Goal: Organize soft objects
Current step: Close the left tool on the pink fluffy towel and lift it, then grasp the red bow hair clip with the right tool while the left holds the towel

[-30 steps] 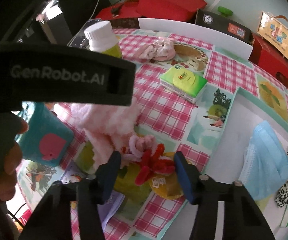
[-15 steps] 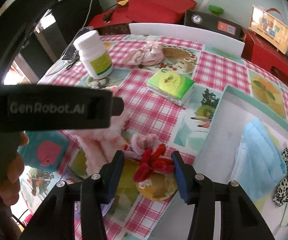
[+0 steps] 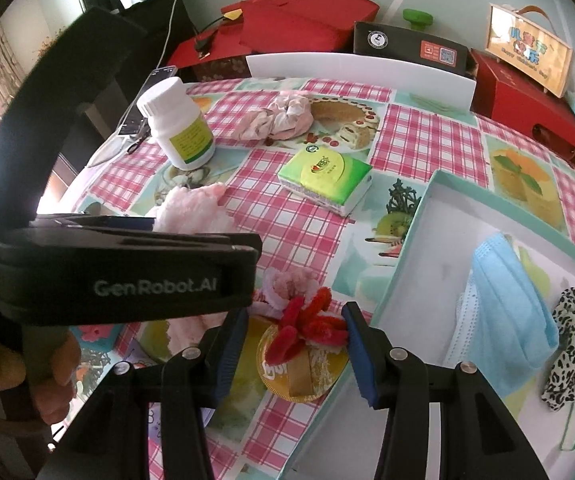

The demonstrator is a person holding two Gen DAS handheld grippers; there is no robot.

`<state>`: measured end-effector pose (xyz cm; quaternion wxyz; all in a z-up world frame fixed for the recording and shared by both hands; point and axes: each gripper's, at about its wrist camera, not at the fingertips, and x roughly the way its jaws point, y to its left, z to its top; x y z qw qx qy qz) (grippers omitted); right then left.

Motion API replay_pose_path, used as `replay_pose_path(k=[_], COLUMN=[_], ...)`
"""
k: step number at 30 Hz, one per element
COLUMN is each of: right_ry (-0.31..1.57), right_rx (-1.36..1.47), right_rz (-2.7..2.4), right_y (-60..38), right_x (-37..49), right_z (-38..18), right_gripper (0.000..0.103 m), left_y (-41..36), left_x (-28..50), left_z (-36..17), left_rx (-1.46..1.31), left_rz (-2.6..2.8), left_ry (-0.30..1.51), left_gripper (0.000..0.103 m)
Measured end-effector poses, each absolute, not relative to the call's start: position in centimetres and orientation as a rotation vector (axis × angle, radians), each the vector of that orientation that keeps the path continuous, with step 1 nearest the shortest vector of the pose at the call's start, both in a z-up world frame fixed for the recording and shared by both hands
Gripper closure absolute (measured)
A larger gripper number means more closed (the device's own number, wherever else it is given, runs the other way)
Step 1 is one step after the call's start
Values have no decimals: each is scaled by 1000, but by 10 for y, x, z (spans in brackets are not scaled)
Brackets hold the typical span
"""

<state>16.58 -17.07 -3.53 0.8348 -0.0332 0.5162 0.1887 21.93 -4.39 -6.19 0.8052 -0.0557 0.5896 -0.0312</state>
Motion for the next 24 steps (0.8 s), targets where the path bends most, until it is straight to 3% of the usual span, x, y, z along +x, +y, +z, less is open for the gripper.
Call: replay_pose_path(k=[4, 8, 13, 24], right_ry=[1093, 1093, 1093, 1093], right_rx=[-70, -68, -68, -67], right_rz=[399, 399, 399, 399], right_y=[-170, -171, -170, -171], right_x=[166, 165, 165, 165], right_z=[-35, -35, -35, -35], right_gripper=[51, 51, 52, 52], left_y=[-43, -40, -32, -22], left_x=[221, 222, 221, 219], left_z=[-65, -68, -67, -54], left_rx=[-105, -107, -150, -243], left_rz=[-53, -39, -40, -79], left_ry=[1269, 1265, 1241, 1191], left_gripper=[36, 58, 78, 85])
